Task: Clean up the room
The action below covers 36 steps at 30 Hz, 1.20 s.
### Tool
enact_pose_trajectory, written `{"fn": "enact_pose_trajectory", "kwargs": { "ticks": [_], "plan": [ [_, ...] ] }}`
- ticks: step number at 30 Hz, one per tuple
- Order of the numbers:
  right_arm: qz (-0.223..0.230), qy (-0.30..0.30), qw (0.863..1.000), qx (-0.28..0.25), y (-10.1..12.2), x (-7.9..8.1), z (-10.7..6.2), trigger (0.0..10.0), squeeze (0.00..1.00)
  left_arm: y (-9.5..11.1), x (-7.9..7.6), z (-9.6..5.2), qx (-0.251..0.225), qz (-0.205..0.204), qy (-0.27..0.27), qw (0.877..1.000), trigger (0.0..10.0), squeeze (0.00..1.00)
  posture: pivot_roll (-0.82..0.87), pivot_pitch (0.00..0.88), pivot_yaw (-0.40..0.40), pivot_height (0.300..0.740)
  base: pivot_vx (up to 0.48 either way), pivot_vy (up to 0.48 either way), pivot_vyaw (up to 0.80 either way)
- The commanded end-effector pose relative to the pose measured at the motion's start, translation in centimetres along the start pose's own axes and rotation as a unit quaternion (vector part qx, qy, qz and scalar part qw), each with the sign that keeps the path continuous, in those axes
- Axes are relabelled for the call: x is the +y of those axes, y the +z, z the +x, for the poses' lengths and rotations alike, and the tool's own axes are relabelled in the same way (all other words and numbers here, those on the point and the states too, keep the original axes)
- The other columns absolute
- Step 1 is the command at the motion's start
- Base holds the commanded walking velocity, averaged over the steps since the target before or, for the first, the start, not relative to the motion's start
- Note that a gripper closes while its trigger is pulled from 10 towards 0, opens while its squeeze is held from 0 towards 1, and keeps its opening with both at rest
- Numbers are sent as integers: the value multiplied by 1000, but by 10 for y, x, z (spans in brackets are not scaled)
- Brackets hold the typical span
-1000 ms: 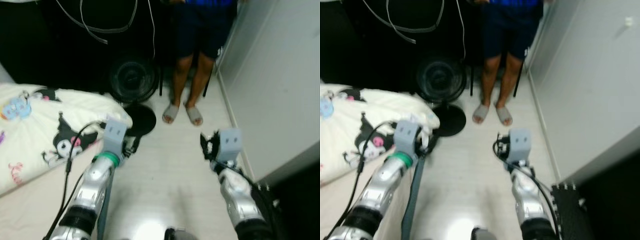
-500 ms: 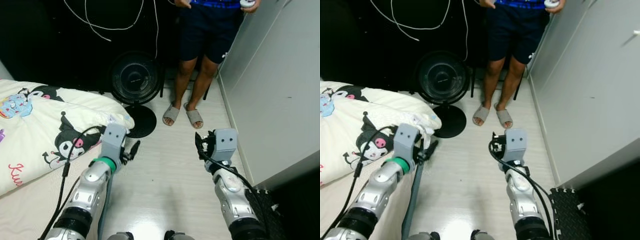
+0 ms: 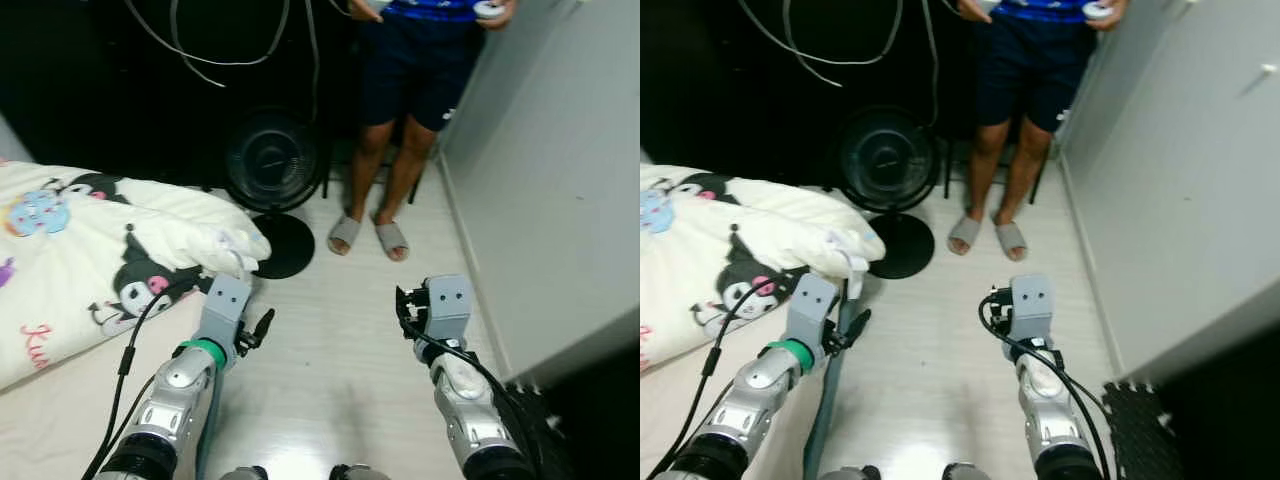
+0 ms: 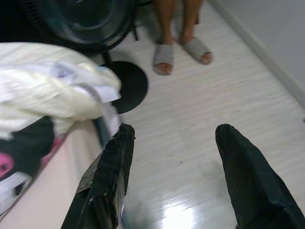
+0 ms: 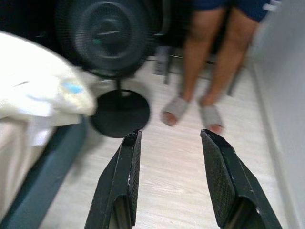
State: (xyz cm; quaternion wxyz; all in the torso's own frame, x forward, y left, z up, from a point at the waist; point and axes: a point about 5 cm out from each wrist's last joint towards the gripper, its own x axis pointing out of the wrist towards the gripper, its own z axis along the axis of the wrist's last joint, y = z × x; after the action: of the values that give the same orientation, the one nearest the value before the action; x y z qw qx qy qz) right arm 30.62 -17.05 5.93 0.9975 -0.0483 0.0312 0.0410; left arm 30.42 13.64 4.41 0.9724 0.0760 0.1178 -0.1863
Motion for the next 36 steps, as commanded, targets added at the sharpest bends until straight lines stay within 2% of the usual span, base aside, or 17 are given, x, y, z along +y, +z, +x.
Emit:
{"fn": "enact_pose_trajectory", "kwargs": {
  "ticks": [1, 12, 36],
  "plan": [
    [-5, 5, 1000, -1, -1, 3, -1, 10000, 0, -1, -1, -1, 0, 3, -2, 1000, 10000, 0, -17, 67, 58, 740, 0, 0, 794],
    [-6, 4, 1000, -5, -1, 0, -1, 10000, 0, 3, -9, 5, -9, 7, -13, 1000, 10000, 0, -21, 70, 60, 740, 0, 0, 791],
    [-2, 6, 1000, -12, 2, 0, 0, 10000, 0, 5, -9, 7, -14, 6, -11, 1000, 10000, 0, -21, 73, 63, 740, 0, 0, 781]
  ]
}}
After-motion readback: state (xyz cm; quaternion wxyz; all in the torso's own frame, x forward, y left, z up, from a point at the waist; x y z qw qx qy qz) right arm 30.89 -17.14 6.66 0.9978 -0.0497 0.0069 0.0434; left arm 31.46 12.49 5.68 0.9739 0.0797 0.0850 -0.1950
